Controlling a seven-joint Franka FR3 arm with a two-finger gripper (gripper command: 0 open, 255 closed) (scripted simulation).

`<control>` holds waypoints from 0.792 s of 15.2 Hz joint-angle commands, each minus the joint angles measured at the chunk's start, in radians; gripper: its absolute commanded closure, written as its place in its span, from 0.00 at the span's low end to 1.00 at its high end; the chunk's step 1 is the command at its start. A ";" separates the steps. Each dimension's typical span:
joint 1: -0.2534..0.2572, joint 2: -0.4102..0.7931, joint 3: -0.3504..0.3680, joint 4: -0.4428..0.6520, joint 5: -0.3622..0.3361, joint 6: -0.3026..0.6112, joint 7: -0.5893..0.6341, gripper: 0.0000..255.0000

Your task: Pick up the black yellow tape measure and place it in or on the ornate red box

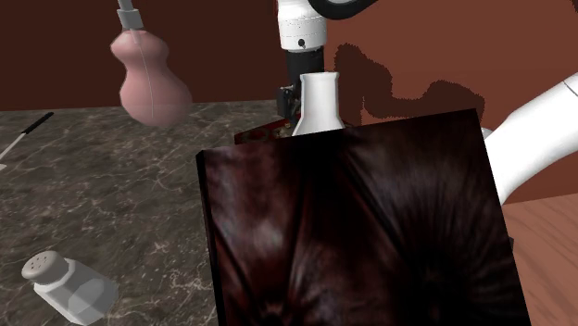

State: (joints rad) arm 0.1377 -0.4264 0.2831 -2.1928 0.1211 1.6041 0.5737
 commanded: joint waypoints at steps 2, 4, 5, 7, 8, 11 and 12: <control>-0.004 0.017 -0.003 0.080 -0.006 -0.064 0.004 0.00; -0.007 0.037 -0.005 0.156 -0.012 -0.120 0.008 0.00; -0.007 0.037 -0.005 0.156 -0.012 -0.120 0.008 0.00; -0.007 0.037 -0.005 0.156 -0.012 -0.120 0.008 0.00; -0.007 0.037 -0.005 0.156 -0.012 -0.120 0.008 0.00; -0.007 0.037 -0.005 0.156 -0.012 -0.120 0.008 0.00; -0.007 0.037 -0.005 0.156 -0.012 -0.120 0.008 0.00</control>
